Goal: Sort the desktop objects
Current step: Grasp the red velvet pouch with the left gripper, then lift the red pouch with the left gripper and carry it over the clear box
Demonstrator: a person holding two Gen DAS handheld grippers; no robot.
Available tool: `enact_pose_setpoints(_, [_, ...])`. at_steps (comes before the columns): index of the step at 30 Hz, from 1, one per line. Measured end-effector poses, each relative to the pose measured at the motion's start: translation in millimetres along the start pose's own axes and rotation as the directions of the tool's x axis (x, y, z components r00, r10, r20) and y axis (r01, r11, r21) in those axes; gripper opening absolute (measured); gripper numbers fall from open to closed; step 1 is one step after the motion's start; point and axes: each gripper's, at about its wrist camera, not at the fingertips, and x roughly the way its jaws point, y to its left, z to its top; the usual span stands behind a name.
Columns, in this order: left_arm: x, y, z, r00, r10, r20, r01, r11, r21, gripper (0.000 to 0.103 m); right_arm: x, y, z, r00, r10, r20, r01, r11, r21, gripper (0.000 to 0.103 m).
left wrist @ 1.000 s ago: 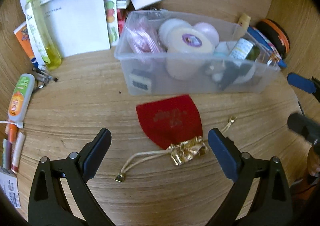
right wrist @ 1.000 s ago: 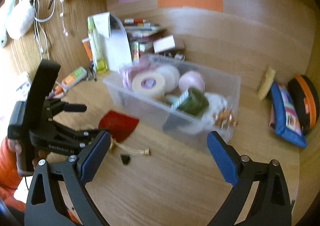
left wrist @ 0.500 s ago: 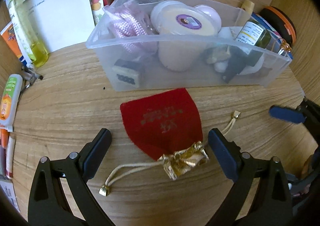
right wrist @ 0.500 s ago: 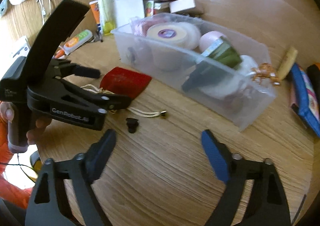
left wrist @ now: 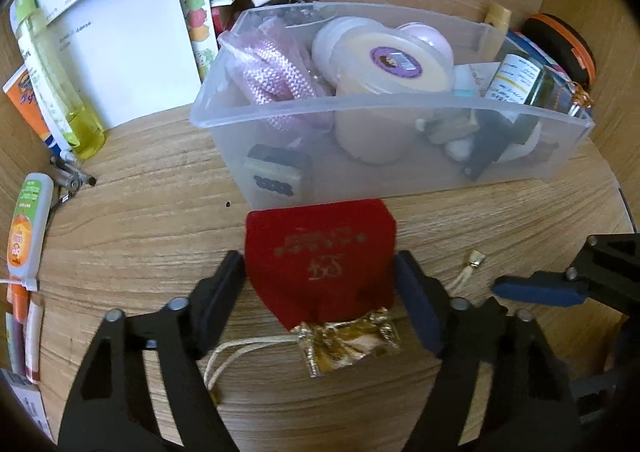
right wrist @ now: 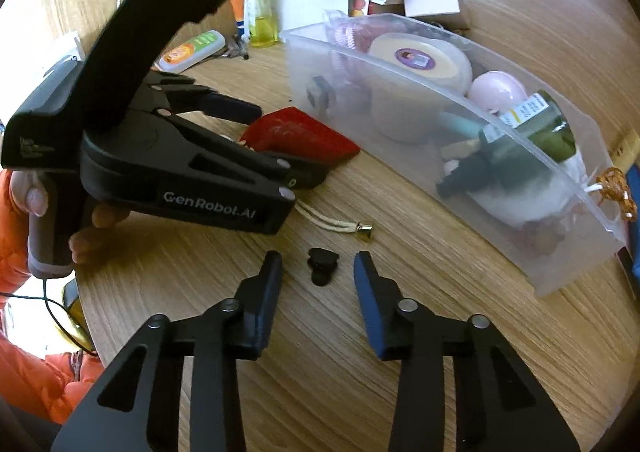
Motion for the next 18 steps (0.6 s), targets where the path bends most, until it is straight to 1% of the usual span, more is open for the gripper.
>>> enact_pose_setpoints(2, [-0.3,-0.4,0.4,1.0,-0.001,0.009,0.001,1.0,0.003,0.068,-0.4,-0.8,0.0,1.0,0.005,0.004,-0.005,1.0,-0.005,0.018])
enact_pose_setpoints(3, [-0.6,-0.7,1.1,1.0,0.001,0.013,-0.001,1.0,0.002,0.066,-1.0,-1.5,-0.2,1.0,0.009,0.006,-0.009,1.0,-0.005,0.017])
enact_pose_setpoints(4, [-1.1,-0.1,1.1,1.0,0.005,0.018,-0.005,1.0,-0.001,0.06,-1.3,-1.4,0.5,1.0,0.008,0.007,-0.008,1.0,-0.005,0.015])
enact_pose_setpoints(5, [-1.4,1.2,0.9,1.0,0.007,0.023,-0.007,1.0,-0.004,0.056,-1.4,-1.9,1.2,1.0,0.005,0.008,-0.005,1.0,-0.004,0.014])
enact_pose_setpoints(7, [-2.6,3.7,1.1,1.0,0.007,0.028,-0.007,1.0,-0.005,0.05,-2.6,-3.7,1.0,1.0,0.009,0.007,-0.009,1.0,0.0,0.014])
enact_pose_setpoints(10, [-6.7,9.4,-1.8,0.999,-0.001,0.036,0.002,1.0,-0.01,0.046,-5.3,-7.6,2.5,1.0,0.017,0.006,-0.017,1.0,0.016,0.014])
enact_pose_setpoints(13, [-12.7,12.2,-5.7,0.999,0.0,0.049,0.002,1.0,-0.023,0.044,-9.4,-12.9,3.3,1.0,0.02,0.012,-0.02,0.999,0.026,0.014])
enact_pose_setpoints(18, [-28.7,17.0,-10.7,0.996,0.003,0.085,0.001,0.999,-0.051,0.044,-22.8,-20.0,4.7,0.999,0.013,0.035,-0.014,0.999,0.044,0.014])
